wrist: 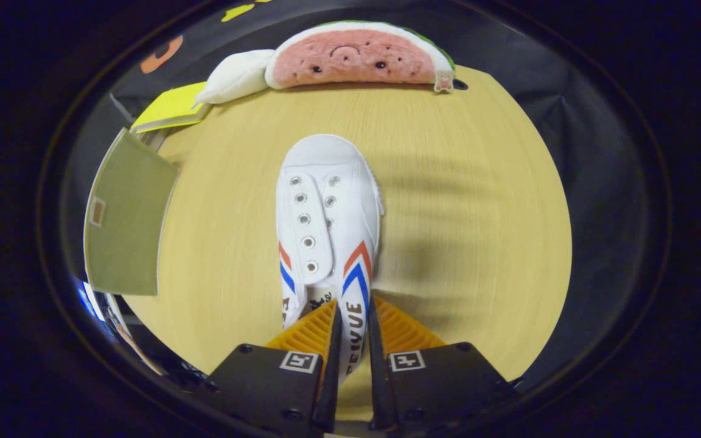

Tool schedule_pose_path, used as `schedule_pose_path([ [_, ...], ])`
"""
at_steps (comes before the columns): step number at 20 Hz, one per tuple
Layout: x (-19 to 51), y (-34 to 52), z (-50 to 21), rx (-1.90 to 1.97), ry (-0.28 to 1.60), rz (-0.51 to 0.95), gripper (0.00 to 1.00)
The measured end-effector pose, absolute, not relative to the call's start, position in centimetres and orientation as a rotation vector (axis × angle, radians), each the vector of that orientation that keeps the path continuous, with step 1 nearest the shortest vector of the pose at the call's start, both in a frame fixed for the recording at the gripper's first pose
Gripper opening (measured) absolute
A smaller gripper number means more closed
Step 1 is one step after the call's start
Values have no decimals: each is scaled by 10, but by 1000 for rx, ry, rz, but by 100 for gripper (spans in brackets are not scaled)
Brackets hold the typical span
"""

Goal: Open the storage box then place both shoes into the box .Put the left shoe in first, then the right shoe, with the right side of both shoes facing outward in a uniform manner.

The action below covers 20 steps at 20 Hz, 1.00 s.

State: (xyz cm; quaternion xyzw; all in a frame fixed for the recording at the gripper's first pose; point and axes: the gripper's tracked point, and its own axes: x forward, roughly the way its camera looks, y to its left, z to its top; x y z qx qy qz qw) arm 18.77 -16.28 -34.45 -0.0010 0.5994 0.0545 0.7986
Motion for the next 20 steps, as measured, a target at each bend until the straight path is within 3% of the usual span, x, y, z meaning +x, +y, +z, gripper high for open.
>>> schedule_pose_path([
  [4, 179, -151, -340, 24, 1296, 136, 19],
  [6, 176, -148, -332, 21, 1287, 141, 8],
  [20, 172, -84, -240, 186, 1085, 83, 7],
])
